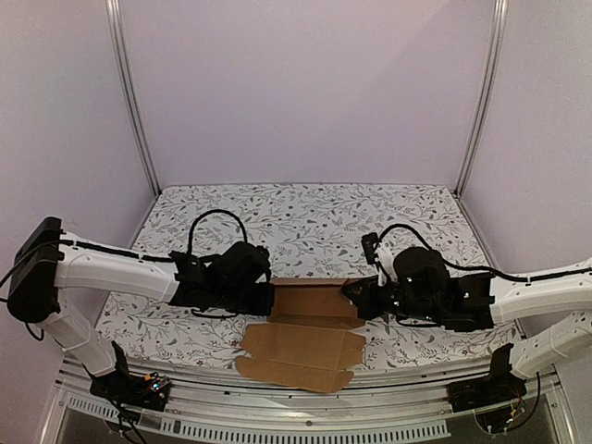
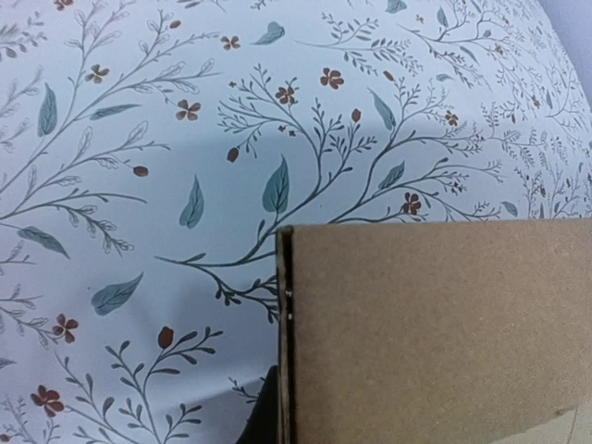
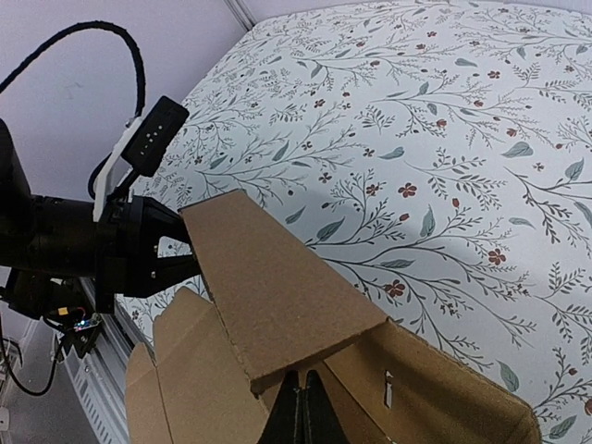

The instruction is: Fold the paper box

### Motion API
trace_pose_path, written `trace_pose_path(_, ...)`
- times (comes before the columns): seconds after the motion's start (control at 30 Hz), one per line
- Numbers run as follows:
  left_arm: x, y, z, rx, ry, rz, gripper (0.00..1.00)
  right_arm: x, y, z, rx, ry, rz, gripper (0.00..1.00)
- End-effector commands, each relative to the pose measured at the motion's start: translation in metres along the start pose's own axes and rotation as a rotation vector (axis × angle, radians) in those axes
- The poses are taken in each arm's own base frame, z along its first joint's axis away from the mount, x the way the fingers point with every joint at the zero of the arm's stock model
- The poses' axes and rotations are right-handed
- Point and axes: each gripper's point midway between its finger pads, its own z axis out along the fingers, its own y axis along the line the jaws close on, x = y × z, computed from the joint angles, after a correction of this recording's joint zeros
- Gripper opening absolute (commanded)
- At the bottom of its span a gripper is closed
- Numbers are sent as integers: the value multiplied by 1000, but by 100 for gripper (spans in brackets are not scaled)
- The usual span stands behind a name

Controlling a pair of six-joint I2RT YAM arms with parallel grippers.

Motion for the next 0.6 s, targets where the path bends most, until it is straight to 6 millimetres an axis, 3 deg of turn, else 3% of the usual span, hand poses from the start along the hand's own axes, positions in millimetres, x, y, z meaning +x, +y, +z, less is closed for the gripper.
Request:
trace_pose_path(0.0,-12,8,-9,11,-51,-19,0,-3,9,-16,-42,24,-81,0)
trace_pose_path(0.2,-22,16,-20,22,-91,-43,0,-11,16,-39,-76,28,-168,0)
trace_pose_path(0.57,-41,25,-42,105,-152,-156,0,-32,48,-89,-291,-72,-256,0)
